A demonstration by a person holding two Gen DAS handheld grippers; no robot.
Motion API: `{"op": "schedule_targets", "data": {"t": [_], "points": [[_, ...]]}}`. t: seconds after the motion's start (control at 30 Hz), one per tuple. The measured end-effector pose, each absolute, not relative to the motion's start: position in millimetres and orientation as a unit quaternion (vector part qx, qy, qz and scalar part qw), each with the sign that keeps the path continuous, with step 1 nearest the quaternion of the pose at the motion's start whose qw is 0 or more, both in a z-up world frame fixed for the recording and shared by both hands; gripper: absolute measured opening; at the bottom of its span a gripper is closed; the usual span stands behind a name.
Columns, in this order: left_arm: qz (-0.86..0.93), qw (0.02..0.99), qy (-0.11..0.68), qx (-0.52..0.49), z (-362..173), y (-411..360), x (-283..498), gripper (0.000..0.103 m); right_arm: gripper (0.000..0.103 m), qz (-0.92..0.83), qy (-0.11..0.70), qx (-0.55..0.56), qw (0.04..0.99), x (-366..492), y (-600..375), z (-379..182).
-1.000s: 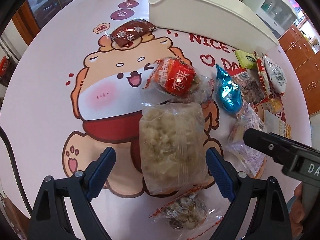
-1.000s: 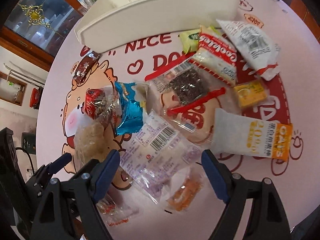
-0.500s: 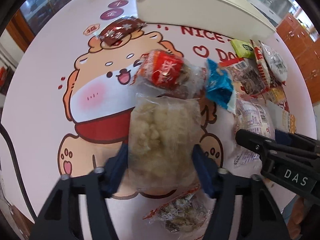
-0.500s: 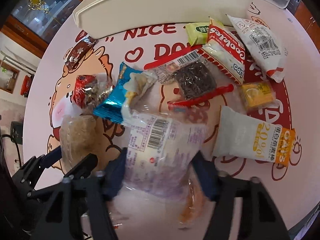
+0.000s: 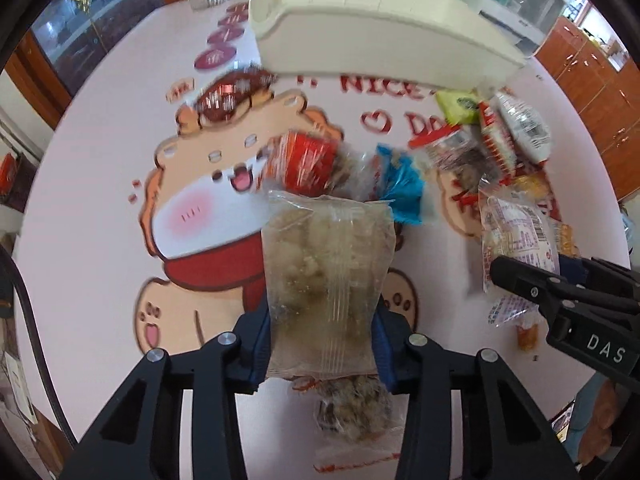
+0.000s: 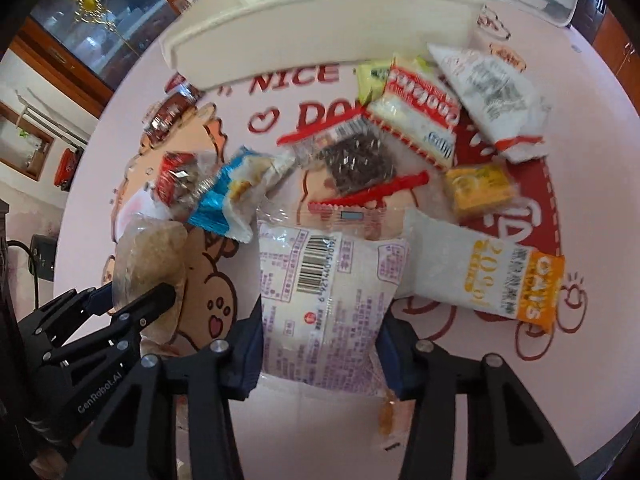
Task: Organize snacks
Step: 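Lower both bags into the white tray and open both tools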
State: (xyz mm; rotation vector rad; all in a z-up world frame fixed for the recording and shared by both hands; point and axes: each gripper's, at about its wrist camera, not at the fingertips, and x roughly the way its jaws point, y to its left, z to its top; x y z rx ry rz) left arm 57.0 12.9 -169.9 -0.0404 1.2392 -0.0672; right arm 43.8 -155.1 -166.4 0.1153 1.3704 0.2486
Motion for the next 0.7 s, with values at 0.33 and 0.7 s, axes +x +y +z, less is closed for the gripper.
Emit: {"op": "schedule_targets", "data": {"t": [0.33, 0.7], "points": [[-0.048, 0.869, 0.493, -0.008, -63.1, 13.6, 75.8, 0.041, 0.049, 0.145, 0.549, 0.055, 0.821, 57.2, -170.1, -86.8], [-0.036, 0.902, 0.429, 0.039, 23.3, 15.6, 160.3, 0.041, 0.049, 0.138, 0.474, 0.051, 0.868, 126.8, -190.9, 0.2]]}}
